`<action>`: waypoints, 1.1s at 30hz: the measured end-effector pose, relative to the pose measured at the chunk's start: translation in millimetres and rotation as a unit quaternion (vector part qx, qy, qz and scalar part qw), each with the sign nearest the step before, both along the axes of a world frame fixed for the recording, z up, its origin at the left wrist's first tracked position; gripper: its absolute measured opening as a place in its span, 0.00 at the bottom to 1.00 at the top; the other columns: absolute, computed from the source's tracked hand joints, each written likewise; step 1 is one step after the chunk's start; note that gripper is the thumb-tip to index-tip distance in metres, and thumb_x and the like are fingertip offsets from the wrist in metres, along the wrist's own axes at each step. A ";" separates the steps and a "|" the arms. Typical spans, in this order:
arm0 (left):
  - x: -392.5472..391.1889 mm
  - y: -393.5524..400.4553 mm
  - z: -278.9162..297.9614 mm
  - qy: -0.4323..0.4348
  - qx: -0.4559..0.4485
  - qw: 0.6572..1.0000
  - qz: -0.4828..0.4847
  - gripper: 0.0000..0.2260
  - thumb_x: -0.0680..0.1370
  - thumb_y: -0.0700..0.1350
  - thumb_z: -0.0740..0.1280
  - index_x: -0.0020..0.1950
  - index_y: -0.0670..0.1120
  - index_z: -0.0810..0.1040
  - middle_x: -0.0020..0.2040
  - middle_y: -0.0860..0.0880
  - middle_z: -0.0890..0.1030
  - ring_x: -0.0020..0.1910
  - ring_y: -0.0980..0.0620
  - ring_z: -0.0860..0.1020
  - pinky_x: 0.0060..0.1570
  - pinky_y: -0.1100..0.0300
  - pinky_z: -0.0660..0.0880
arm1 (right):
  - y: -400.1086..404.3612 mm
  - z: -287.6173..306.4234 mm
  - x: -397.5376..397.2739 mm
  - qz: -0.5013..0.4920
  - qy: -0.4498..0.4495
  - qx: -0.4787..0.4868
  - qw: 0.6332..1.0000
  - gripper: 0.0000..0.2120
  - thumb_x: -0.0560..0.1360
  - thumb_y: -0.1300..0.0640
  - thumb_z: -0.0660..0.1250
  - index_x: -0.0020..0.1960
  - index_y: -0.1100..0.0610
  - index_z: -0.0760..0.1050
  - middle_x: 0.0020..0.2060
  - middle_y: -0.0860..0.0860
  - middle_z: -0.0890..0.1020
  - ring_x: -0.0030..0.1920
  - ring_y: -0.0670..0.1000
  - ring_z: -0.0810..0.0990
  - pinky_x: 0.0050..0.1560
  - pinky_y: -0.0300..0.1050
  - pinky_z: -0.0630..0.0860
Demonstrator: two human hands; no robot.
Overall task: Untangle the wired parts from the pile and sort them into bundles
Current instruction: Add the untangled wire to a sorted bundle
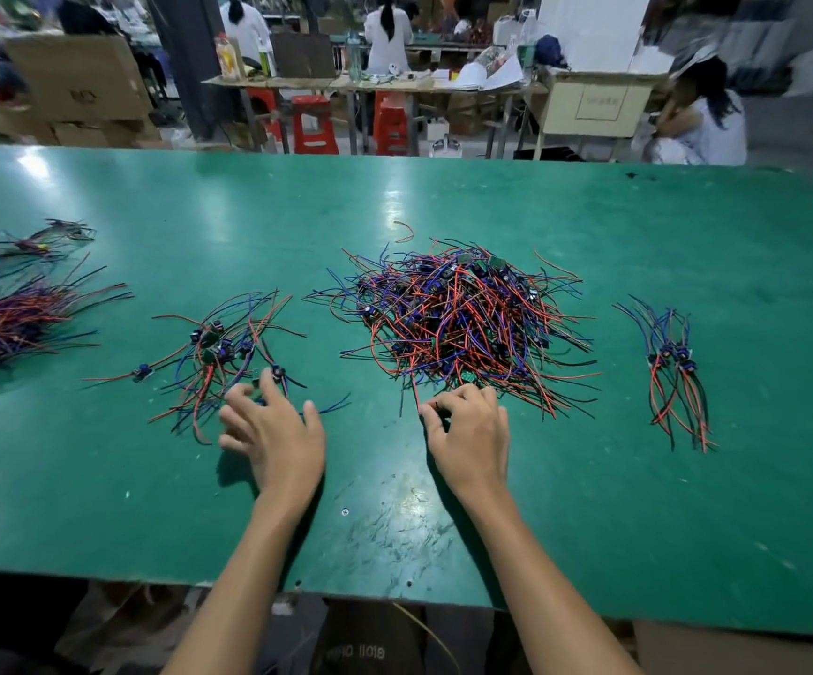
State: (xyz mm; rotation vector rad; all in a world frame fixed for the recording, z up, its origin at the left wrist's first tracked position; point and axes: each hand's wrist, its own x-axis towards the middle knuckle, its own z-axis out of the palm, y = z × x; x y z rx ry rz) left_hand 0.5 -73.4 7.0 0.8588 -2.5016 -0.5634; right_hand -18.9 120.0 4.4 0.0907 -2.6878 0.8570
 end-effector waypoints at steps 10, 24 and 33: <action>11.4 86.4 -1.2 0.052 -0.015 0.955 -0.293 0.16 0.79 0.43 0.65 0.67 0.52 0.75 0.64 0.49 0.71 0.63 0.50 0.65 0.56 0.56 0.56 | 18.3 2.8 18.6 -0.020 0.045 -0.245 0.968 0.05 0.77 0.62 0.72 0.51 0.55 0.85 0.44 0.47 0.86 0.45 0.45 0.83 0.52 0.39 0.77; 27.6 87.2 16.3 0.107 0.462 0.763 -0.439 0.14 0.81 0.46 0.60 0.56 0.43 0.84 0.47 0.44 0.86 0.46 0.54 0.80 0.45 0.68 0.74 | 54.1 17.2 21.1 0.057 -0.142 -0.795 0.587 0.12 0.72 0.57 0.68 0.55 0.57 0.81 0.45 0.51 0.87 0.42 0.43 0.86 0.43 0.33 0.81; 27.2 89.9 15.6 0.164 0.480 0.792 -0.340 0.13 0.82 0.47 0.66 0.42 0.44 0.85 0.40 0.46 0.85 0.35 0.54 0.76 0.38 0.67 0.73 | 54.9 9.9 20.5 0.097 -0.166 -0.752 0.630 0.15 0.73 0.56 0.70 0.59 0.57 0.82 0.52 0.54 0.87 0.45 0.44 0.86 0.44 0.34 0.81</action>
